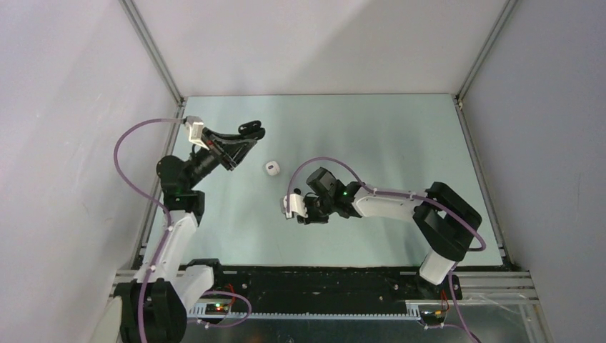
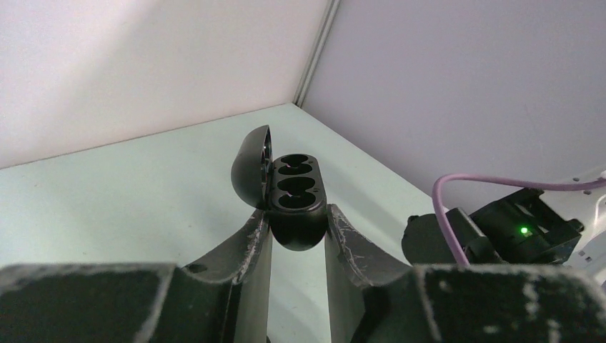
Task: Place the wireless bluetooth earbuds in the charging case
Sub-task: Pick up the right earbud from the center of the board.
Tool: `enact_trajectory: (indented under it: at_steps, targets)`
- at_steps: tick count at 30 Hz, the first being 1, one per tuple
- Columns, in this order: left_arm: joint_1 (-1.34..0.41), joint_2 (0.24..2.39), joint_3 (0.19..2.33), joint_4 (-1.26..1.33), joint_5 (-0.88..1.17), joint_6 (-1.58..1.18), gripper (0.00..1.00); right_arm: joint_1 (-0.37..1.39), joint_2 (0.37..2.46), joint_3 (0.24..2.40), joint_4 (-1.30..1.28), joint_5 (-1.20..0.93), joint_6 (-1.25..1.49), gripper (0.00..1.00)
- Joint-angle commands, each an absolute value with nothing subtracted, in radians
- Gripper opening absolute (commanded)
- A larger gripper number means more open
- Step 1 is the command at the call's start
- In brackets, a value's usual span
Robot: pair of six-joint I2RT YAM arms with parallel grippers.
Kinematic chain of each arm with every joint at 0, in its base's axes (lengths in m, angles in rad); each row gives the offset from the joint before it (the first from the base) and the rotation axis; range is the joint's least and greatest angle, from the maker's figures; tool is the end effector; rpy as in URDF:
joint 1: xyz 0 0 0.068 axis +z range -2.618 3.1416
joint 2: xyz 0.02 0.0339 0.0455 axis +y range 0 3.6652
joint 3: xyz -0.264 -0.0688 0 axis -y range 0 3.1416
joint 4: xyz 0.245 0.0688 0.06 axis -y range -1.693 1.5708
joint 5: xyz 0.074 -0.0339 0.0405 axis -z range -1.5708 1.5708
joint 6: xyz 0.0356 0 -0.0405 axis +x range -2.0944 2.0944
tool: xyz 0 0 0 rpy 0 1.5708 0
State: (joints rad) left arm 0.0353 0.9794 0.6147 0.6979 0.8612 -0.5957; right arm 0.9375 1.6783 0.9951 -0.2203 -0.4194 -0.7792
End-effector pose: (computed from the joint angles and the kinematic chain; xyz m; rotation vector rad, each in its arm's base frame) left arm 0.2158 -0.0194 0.3331 0.3636 1.3812 -0.9959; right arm 0.1908 0.2844 0.1842 -1.9711 1.4639 0.5866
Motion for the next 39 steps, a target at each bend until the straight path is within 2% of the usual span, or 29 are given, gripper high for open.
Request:
enact_trajectory:
  at_steps: [1, 32, 39]
  targets:
    - [0.058, 0.917, 0.586, 0.737, 0.825, -0.620, 0.00, 0.959, 1.701, 0.997, -0.100, -0.371, -0.837, 0.27]
    - [0.064, 0.905, 0.537, 0.723, 0.815, -0.630, 0.00, 0.952, 1.792, 1.015, -0.107, -0.245, -0.787, 0.34]
    - [0.064, 0.909, 0.539, 0.722, 0.812, -0.632, 0.00, 0.936, 1.796, 1.037, -0.093, -0.211, -0.760, 0.30]
